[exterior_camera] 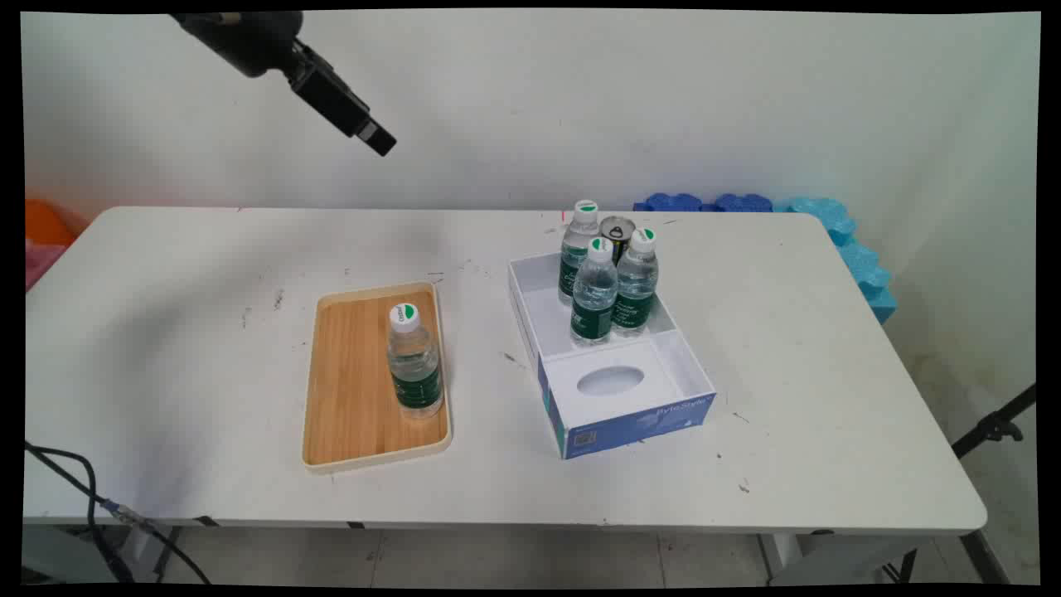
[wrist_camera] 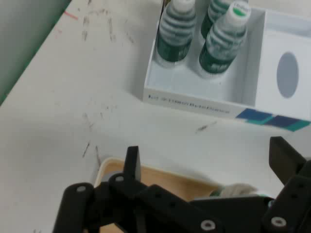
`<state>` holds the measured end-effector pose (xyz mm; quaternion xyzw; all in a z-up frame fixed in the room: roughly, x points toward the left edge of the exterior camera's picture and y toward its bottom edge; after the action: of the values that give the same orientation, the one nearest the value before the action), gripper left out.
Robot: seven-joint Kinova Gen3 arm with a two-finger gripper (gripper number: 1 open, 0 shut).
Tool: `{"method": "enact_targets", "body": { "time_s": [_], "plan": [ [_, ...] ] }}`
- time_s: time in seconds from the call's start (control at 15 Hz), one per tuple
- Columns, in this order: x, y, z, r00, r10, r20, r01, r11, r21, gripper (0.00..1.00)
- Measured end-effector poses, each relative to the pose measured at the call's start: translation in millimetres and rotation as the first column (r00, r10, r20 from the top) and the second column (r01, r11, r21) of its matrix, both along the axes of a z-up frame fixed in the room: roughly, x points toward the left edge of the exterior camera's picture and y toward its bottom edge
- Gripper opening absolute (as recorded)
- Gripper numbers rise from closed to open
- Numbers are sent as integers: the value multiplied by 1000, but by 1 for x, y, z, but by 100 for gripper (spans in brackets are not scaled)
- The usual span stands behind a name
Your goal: Pick up the green bottle from the white box
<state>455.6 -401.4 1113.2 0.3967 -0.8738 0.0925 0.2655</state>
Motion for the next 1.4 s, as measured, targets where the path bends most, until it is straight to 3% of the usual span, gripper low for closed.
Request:
{"method": "enact_targets", "body": {
  "time_s": [0.33, 0.73, 1.4],
  "plan": [
    [-32, -10, -2, 999, -4, -50, 3, 1000, -10, 100],
    [-68, -19, -29, 995, -52, -86, 49, 998, -37, 100],
    [-116, -37, -145, 983, -169, -69, 164, 984, -71, 100]
  ]
}}
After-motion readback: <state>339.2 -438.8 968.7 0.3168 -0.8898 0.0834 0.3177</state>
